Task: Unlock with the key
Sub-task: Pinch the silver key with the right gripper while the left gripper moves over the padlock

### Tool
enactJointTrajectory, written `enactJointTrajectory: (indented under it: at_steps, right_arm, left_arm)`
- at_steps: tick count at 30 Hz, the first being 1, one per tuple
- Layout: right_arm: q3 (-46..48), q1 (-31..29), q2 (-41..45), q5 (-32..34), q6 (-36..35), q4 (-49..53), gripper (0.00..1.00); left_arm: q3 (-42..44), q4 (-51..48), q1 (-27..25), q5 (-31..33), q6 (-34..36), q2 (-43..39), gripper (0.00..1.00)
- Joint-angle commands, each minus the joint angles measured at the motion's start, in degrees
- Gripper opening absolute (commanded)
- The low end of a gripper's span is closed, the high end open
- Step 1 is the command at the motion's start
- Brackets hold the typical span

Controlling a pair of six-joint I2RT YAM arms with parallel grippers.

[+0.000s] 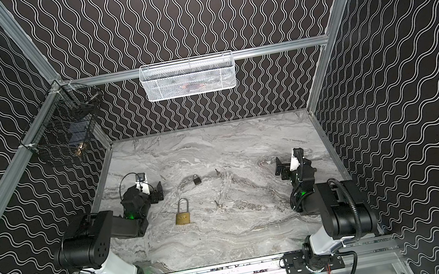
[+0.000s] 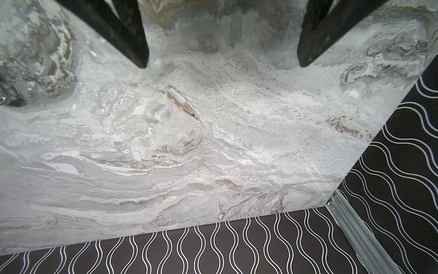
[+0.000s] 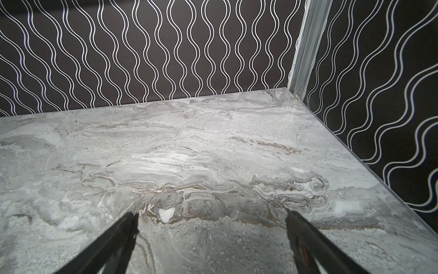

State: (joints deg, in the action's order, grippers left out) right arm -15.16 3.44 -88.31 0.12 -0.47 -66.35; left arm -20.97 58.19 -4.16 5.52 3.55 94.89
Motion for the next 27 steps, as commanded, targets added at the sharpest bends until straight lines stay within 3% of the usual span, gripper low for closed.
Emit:
enactJointTrajectory:
  at_steps: [1, 3, 6, 8, 10, 12, 13, 16, 17, 20, 23, 25, 27]
  right_arm:
    - [0.0, 0.0, 0.2, -0.1, -0.2, -1.3, 0.99]
    - [0.8, -0.4, 0.8, 0.4, -0.7, -2.4, 0.99]
    - [2.0, -4.2, 8.4, 7.4, -2.8, 0.7, 0.99]
    - [-1.5, -8.0, 15.9, 11.8, -4.7, 11.8, 0.99]
    - [-8.4, -10.6, 20.1, 10.5, -3.5, 24.8, 0.99]
    - [-17.1, -12.3, 20.1, 5.7, -1.5, 39.5, 0.99]
    - [-21.5, -13.1, 18.3, 3.8, 0.9, 46.3, 0.99]
    - [-31.0, -16.6, 11.7, -6.1, 5.2, 59.8, 0.99]
    - [-33.4, -19.2, 9.4, -6.1, 6.4, 63.2, 0.98]
    - [-32.9, -25.8, 5.7, -6.3, 8.3, 61.1, 0.93]
    - [-32.1, -31.2, 1.1, -7.0, 9.7, 56.8, 0.81]
    - [-34.8, -33.8, -3.3, -4.9, 9.0, 58.4, 0.69]
    - [-38.0, -35.8, -7.4, -1.8, 8.0, 61.0, 0.64]
  left_arm:
    - [-0.6, -0.1, 0.5, -1.3, 0.5, 0.2, 0.99]
    - [-0.4, 0.3, 0.6, -1.4, 0.4, 0.1, 0.99]
    - [0.3, 1.1, 0.6, -2.0, 0.8, -1.0, 0.99]
    - [-0.2, -5.8, -1.8, 0.2, 2.6, -8.1, 0.99]
    - [-3.8, -17.9, -7.2, 9.6, 2.2, -16.8, 0.99]
    - [-7.9, -28.8, -8.6, 10.6, -9.4, -22.0, 0.93]
    - [-10.5, -34.0, -8.6, 7.7, -15.3, -22.9, 0.90]
    - [-17.3, -46.0, -9.5, -9.3, -25.6, -22.0, 0.80]
    - [-19.5, -50.0, -10.1, -13.5, -28.6, -21.6, 0.77]
    - [-21.4, -54.2, -13.1, -24.8, -34.6, -21.1, 0.68]
    - [-21.2, -58.3, -16.7, -27.6, -37.7, -21.8, 0.68]
    - [-19.8, -58.6, -18.9, -28.5, -37.5, -24.2, 0.64]
    - [-18.2, -59.5, -20.1, -27.3, -37.8, -27.3, 0.61]
